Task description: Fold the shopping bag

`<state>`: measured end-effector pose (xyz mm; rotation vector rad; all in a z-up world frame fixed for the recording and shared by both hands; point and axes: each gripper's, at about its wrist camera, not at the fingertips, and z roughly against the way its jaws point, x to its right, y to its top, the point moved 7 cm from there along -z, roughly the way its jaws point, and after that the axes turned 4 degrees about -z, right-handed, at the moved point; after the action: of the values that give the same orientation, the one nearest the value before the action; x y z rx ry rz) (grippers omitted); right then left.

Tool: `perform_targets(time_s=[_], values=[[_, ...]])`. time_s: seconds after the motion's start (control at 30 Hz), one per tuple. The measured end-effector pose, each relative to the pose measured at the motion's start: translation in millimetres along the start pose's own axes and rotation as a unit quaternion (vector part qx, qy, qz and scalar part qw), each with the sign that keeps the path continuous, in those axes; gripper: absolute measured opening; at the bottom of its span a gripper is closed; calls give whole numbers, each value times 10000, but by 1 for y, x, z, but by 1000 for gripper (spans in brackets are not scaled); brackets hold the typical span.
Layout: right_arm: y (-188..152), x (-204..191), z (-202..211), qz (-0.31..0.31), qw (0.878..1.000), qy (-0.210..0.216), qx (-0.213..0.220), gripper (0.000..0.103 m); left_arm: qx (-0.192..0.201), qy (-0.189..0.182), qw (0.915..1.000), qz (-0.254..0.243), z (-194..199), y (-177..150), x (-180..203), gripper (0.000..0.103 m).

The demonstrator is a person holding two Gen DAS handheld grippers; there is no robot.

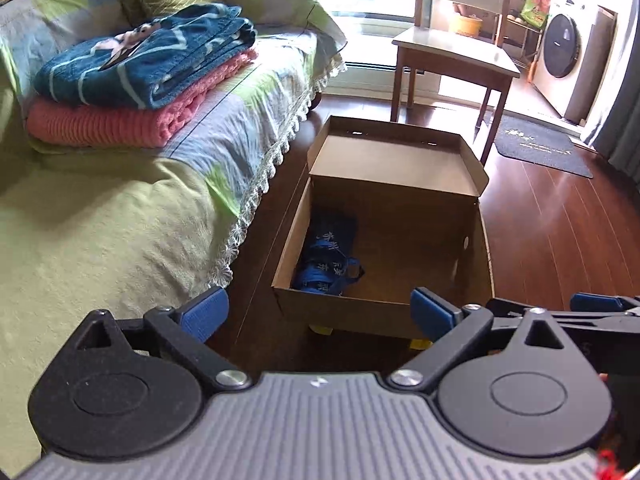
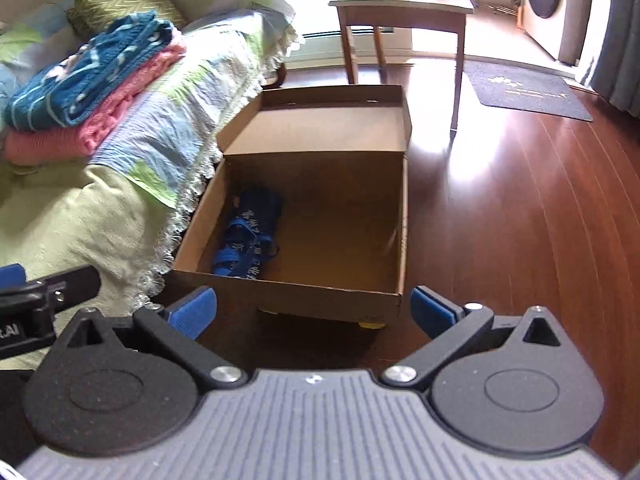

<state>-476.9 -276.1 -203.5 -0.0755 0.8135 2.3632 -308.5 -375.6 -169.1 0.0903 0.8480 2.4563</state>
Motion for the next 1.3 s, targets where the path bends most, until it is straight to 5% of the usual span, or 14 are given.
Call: perform_targets(time_s=[0.63,1.3], values=[[-7,-7,-73,223,9945,-544,-872,102,-839,-124,9962,-218,-75,-22,2,97],[15,10,-123,126,9909,-954,-942,102,-1218,-251,9900,-663,-146,-7,10,97]])
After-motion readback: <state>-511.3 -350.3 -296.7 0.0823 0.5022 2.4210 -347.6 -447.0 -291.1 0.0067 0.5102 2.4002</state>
